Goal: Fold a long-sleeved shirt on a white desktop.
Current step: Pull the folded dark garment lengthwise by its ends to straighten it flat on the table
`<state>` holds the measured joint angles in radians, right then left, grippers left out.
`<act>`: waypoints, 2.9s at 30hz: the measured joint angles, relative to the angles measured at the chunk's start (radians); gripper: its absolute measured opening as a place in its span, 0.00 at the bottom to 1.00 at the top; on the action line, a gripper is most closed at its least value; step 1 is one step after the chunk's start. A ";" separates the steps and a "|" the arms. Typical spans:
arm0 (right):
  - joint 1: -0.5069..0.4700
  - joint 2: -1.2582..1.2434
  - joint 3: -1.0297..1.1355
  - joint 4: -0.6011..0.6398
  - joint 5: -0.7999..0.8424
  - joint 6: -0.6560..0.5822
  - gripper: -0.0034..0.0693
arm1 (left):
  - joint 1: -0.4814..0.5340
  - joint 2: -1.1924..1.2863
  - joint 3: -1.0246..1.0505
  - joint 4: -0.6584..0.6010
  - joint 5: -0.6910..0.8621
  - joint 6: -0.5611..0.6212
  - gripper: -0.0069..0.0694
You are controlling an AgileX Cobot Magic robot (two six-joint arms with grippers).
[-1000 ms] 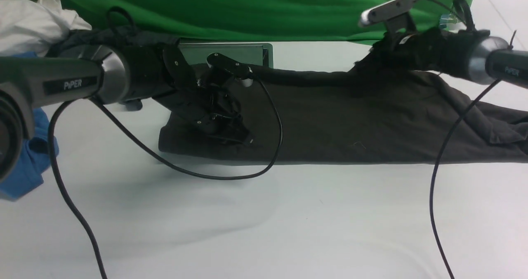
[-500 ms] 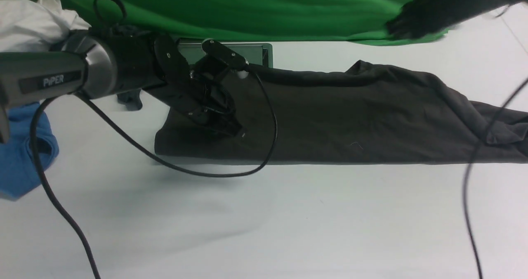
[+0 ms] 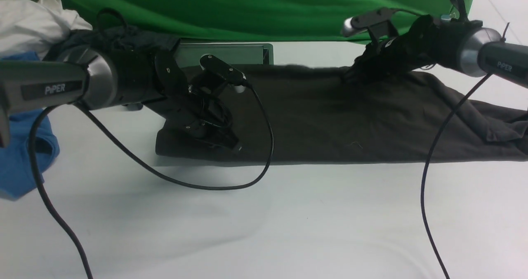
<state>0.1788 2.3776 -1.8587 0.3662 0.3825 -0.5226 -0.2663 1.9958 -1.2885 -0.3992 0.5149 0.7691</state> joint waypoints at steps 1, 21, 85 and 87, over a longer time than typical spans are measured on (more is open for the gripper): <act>-0.005 -0.001 0.000 0.000 -0.020 0.001 0.08 | 0.000 0.000 0.000 0.000 0.000 0.000 0.11; -0.161 -0.686 0.524 -0.179 0.383 0.171 0.17 | 0.000 -0.073 0.001 0.001 0.004 0.000 0.11; -0.510 -0.527 0.580 -0.184 0.206 0.232 0.81 | -0.047 -0.182 0.118 -0.018 -0.124 0.057 0.11; -0.528 -0.481 0.558 -0.184 0.236 0.240 0.87 | -0.053 -0.246 0.118 -0.036 -0.127 0.057 0.11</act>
<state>-0.3494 1.8962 -1.3006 0.1824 0.6183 -0.2825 -0.3193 1.7502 -1.1706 -0.4348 0.3876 0.8262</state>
